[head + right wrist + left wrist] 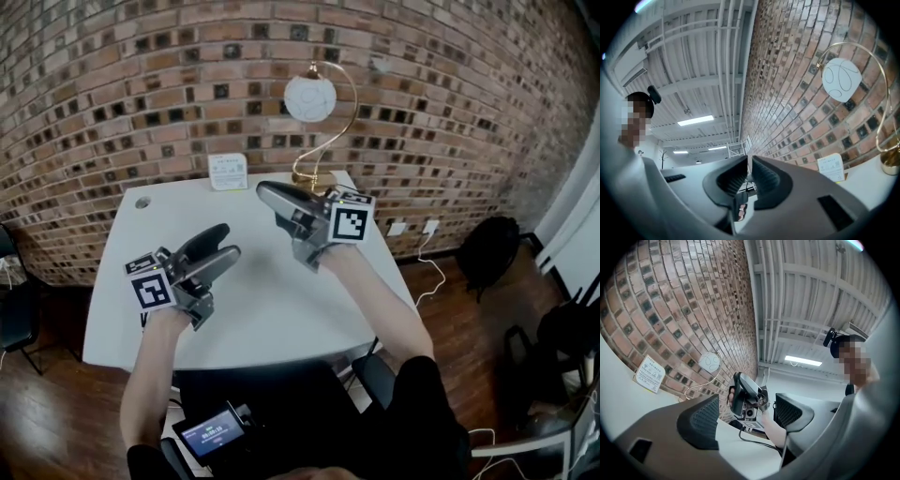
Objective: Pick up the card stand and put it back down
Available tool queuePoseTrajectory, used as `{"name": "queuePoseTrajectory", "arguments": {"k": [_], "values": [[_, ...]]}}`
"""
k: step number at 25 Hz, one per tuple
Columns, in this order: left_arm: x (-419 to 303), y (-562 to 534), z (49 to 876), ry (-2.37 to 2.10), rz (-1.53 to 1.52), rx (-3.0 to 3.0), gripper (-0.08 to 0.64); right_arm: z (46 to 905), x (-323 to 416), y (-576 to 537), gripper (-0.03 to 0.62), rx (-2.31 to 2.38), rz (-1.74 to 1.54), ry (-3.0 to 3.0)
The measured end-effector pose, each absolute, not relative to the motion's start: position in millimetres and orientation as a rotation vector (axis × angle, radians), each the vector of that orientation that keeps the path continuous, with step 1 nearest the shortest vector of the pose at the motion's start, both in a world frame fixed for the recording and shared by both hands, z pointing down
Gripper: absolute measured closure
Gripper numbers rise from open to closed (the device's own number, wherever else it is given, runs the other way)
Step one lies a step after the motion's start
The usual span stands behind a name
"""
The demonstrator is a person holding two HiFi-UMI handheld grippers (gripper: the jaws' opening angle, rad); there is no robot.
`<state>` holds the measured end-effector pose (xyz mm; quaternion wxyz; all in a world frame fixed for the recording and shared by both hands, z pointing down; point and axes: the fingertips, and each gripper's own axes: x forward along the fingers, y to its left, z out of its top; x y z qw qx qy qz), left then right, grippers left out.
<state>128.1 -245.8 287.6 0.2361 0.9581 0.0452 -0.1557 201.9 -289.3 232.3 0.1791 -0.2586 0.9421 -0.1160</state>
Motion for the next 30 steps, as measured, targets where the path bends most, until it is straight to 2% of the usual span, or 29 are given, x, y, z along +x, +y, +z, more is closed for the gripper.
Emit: {"name": "queuePoseTrajectory", "arguments": {"k": [30], "values": [[140.5,-121.1,270.3,0.270,-0.387,2.625,0.189,214.0,215.4,-126.7,0.555,-0.760,-0.136,2.564]]}}
